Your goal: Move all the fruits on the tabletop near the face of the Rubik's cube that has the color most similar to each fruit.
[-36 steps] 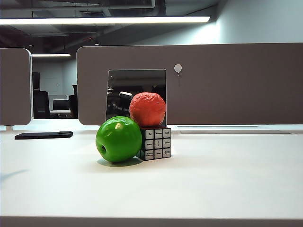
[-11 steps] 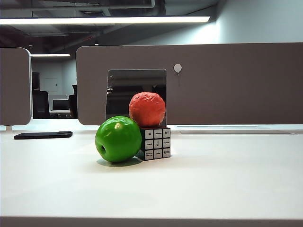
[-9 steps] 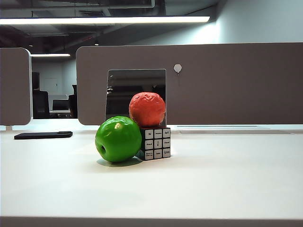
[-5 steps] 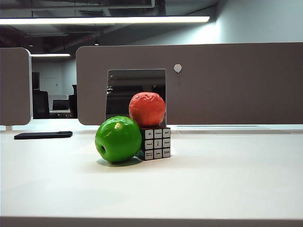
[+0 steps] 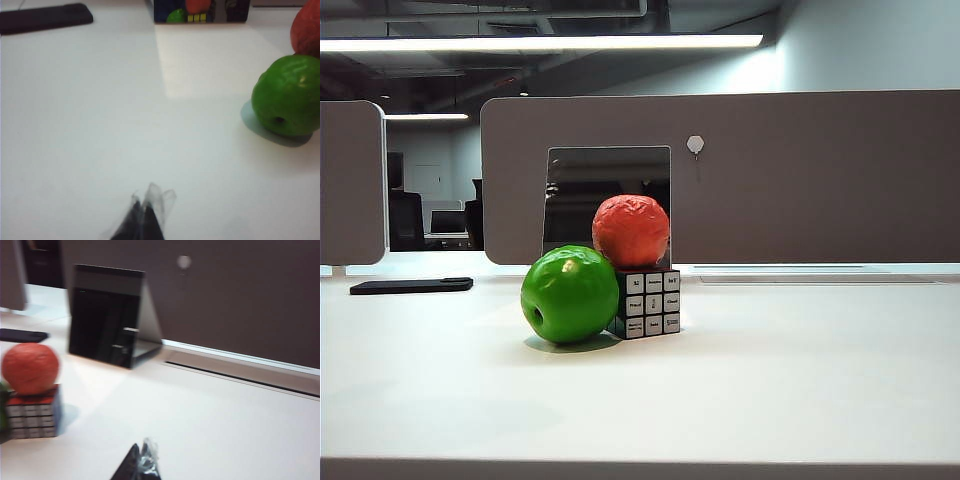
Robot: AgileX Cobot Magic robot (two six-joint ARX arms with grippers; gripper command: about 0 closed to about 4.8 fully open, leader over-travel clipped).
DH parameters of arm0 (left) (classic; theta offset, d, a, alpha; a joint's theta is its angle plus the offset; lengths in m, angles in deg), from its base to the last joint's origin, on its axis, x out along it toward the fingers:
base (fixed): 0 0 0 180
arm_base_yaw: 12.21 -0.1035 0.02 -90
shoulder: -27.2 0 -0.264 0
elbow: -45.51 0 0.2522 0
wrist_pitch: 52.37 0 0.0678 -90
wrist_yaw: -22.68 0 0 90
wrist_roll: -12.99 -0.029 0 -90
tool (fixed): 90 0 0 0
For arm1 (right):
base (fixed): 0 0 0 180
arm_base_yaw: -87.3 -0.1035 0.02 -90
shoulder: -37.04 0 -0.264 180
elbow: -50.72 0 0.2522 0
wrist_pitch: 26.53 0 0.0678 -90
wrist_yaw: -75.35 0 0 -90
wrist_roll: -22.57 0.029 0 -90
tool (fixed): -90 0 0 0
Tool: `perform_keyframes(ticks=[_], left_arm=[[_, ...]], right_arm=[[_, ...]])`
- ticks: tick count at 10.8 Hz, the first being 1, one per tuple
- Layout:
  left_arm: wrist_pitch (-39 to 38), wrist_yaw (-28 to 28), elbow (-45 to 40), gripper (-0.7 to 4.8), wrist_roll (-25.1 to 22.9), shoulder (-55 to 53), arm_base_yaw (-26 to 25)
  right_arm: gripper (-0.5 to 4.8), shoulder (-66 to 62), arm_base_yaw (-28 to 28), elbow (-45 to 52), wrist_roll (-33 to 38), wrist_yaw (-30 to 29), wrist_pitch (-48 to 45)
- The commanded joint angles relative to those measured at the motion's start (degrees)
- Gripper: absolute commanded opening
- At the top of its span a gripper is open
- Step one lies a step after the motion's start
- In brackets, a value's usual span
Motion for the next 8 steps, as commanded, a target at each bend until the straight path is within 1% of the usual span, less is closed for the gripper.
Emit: perform_keyframes(ticks=[1, 2, 3, 4, 6, 8], left_arm=[[8.6, -3.6, -2.0, -0.06, -4.5, 0.0, 0.0], [9.7, -3.6, -2.0, -0.06, -5.0, 0.0, 0.0], [13.0, -2.9, -2.0, -0.06, -8.0, 0.0, 0.0], [13.5, -1.4, -2.0, -0.06, -9.0, 0.0, 0.0], [14.5, 0.9, -2.0, -0.06, -9.7, 0.0, 0.0], [15.3, 0.9, -2.0, -0.06, -11.3, 0.0, 0.0]], right_arm=[[-0.01, 0.0, -0.1, 0.0, -0.1, -3.1, -0.5], [-0.01, 0.0, -0.1, 0.0, -0.1, -3.1, -0.5], [-0.01, 0.0, 0.0, 0.0, -0.1, 1.1, -2.8], [-0.01, 0.0, 0.2, 0.0, -0.1, 2.6, -4.2], [-0.01, 0.0, 1.7, 0.0, -0.2, 2.7, -5.6], [-0.01, 0.0, 3.5, 0.0, -0.2, 2.4, -5.6]])
